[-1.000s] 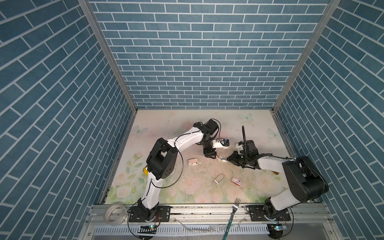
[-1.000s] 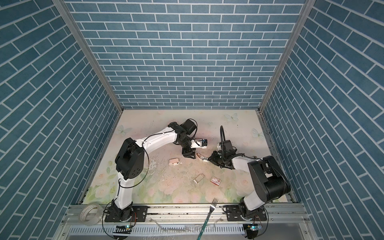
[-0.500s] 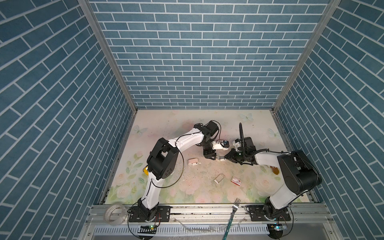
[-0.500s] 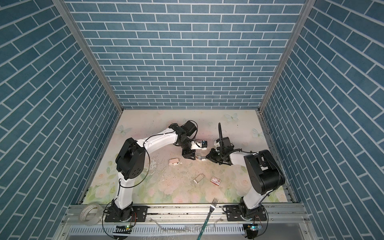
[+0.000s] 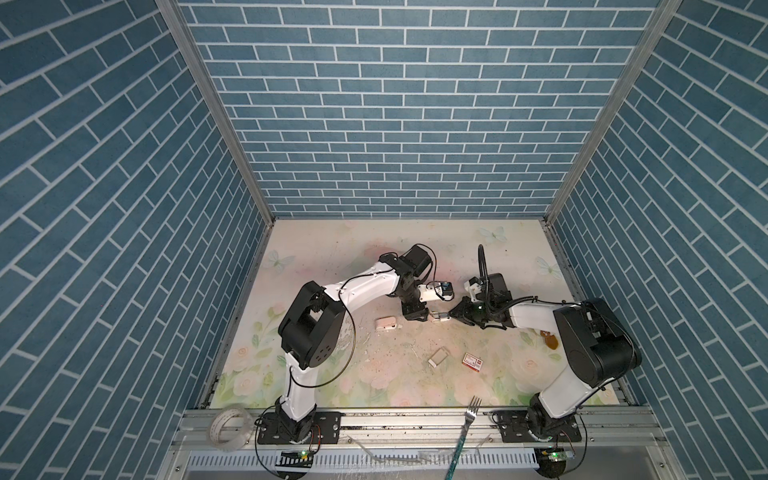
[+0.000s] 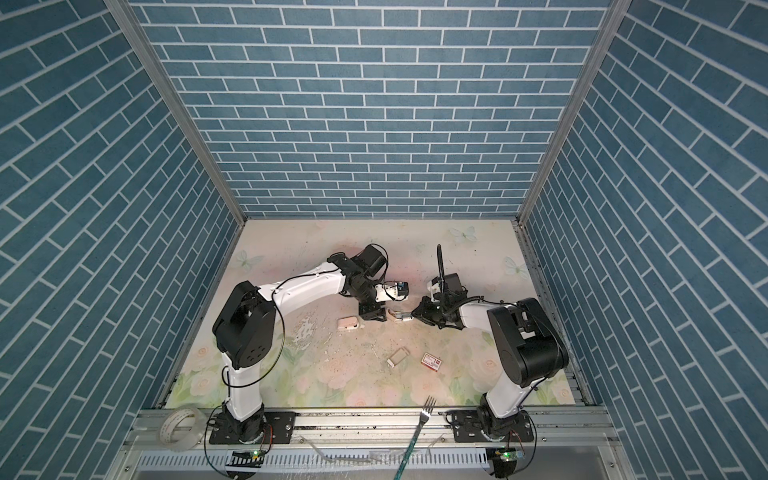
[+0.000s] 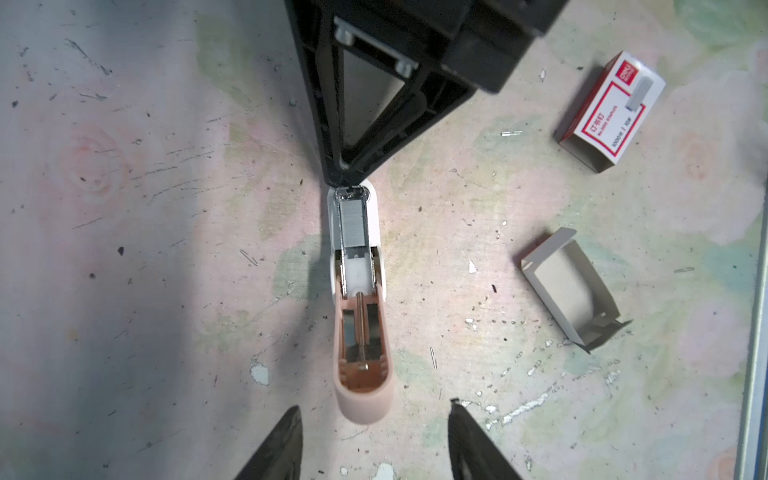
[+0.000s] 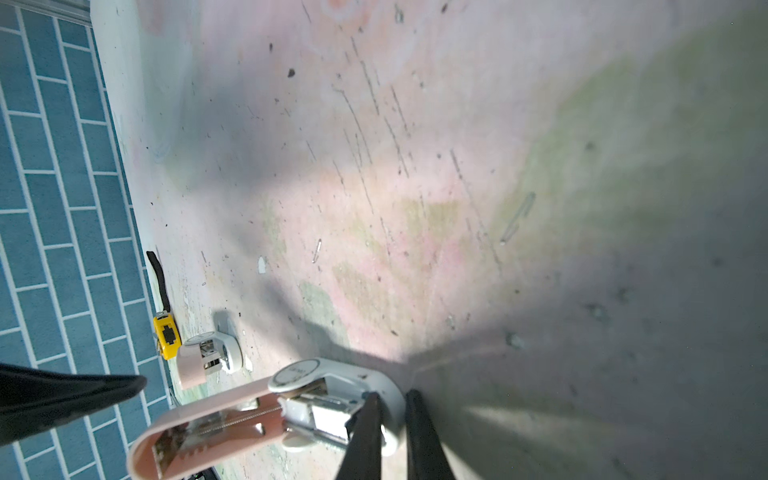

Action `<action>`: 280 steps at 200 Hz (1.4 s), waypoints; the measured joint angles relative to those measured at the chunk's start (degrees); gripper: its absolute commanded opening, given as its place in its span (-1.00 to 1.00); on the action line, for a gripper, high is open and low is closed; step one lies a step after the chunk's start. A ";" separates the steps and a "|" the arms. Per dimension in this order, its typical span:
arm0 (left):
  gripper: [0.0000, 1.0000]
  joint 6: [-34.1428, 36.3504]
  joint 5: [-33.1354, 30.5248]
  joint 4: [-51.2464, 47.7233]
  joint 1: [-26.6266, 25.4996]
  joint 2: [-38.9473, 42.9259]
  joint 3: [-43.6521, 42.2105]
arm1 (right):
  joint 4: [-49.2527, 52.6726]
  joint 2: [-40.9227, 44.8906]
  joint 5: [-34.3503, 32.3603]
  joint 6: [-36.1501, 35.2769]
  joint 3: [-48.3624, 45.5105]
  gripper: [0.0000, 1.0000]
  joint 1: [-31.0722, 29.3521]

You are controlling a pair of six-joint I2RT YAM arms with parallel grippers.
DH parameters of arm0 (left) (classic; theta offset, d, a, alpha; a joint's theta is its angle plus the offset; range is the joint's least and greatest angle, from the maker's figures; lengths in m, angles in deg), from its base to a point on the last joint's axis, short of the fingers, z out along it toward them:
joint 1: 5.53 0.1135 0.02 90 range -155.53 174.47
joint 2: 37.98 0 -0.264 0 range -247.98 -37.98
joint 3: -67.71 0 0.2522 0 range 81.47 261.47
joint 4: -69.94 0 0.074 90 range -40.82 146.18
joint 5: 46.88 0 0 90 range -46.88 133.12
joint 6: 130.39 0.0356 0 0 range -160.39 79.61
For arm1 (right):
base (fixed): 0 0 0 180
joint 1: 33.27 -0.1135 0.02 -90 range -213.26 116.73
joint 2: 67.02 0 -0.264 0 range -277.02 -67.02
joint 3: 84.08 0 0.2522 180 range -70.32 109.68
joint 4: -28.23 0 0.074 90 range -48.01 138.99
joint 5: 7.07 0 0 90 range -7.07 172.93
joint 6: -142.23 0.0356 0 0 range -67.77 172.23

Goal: Load the staples into the stapler
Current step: 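Lower and close the left gripper on the pink lid's end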

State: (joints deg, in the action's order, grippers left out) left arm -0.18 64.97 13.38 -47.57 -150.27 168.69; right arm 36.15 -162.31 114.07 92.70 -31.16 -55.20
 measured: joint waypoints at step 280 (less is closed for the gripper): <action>-0.17 -1.05 -1.95 1.99 0.00 0.00 -2.10 | 1.09 -0.85 2.19 -0.46 0.76 -0.74 -0.63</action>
State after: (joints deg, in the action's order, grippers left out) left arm -1.23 63.02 15.37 -47.57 -150.27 166.59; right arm 37.24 -163.16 116.26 92.24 -30.40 -55.83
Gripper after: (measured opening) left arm 0.424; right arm 0.129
